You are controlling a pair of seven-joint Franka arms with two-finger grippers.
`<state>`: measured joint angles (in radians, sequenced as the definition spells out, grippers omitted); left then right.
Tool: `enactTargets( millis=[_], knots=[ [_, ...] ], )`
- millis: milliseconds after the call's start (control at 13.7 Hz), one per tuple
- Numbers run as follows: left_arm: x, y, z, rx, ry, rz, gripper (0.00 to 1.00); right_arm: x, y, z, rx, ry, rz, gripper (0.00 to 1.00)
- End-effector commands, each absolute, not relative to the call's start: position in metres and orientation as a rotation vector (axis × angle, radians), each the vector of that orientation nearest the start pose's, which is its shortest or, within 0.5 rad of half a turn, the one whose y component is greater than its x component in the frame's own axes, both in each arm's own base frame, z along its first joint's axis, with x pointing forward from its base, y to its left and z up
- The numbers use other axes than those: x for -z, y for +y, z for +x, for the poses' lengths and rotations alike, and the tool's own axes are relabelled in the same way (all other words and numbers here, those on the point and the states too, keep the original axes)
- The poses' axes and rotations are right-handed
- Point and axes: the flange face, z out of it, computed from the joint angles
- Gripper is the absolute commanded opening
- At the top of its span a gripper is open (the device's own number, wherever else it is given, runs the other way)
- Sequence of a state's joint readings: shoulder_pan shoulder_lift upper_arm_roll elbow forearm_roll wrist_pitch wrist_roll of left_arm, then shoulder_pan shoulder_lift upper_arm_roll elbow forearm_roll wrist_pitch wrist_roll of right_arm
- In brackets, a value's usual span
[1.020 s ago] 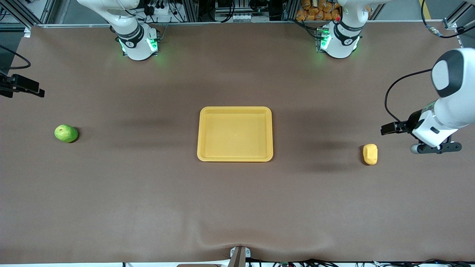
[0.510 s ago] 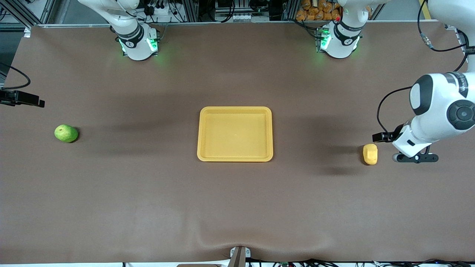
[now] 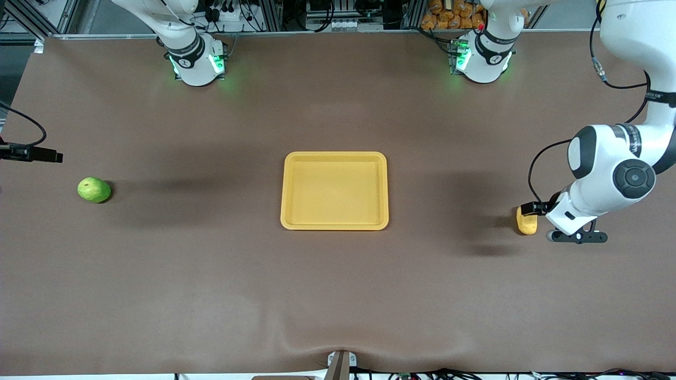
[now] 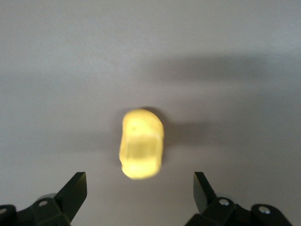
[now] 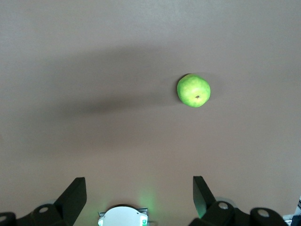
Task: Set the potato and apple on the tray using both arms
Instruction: 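Reach the left gripper toward the yellow potato while the right gripper reaches the apple, then close the left gripper on the potato while the right gripper grasps the apple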
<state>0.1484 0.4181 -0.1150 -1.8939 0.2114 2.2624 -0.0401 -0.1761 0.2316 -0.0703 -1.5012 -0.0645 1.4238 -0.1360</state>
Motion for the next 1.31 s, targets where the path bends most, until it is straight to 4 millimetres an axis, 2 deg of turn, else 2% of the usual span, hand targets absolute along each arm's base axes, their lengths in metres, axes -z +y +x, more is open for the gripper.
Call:
enactTargets(
  millis=[0,219,510,802,1093,1239],
  knots=[
    [-0.260,0.049,0.628,-0.028,0.128,-3.010,1.00,-0.502,-0.162,0.581,-0.523,0.202,-3.123,1.00],
    [-0.250,0.047,0.630,-0.031,0.131,-3.018,1.00,-0.479,-0.180,0.584,-0.551,0.240,-3.108,1.00],
    [-0.242,0.036,0.629,-0.052,0.138,-3.026,0.96,-0.454,-0.190,0.581,-0.549,0.256,-3.101,1.00],
    [-0.230,0.039,0.624,-0.085,0.137,-3.029,0.86,-0.412,-0.216,0.578,-0.558,0.245,-3.079,1.00],
    [-0.221,0.036,0.621,-0.093,0.143,-3.033,0.72,-0.385,-0.222,0.579,-0.580,0.242,-3.060,1.00],
    [-0.219,0.036,0.620,-0.098,0.146,-3.033,0.70,-0.365,-0.230,0.577,-0.560,0.241,-3.064,1.00]
  ],
)
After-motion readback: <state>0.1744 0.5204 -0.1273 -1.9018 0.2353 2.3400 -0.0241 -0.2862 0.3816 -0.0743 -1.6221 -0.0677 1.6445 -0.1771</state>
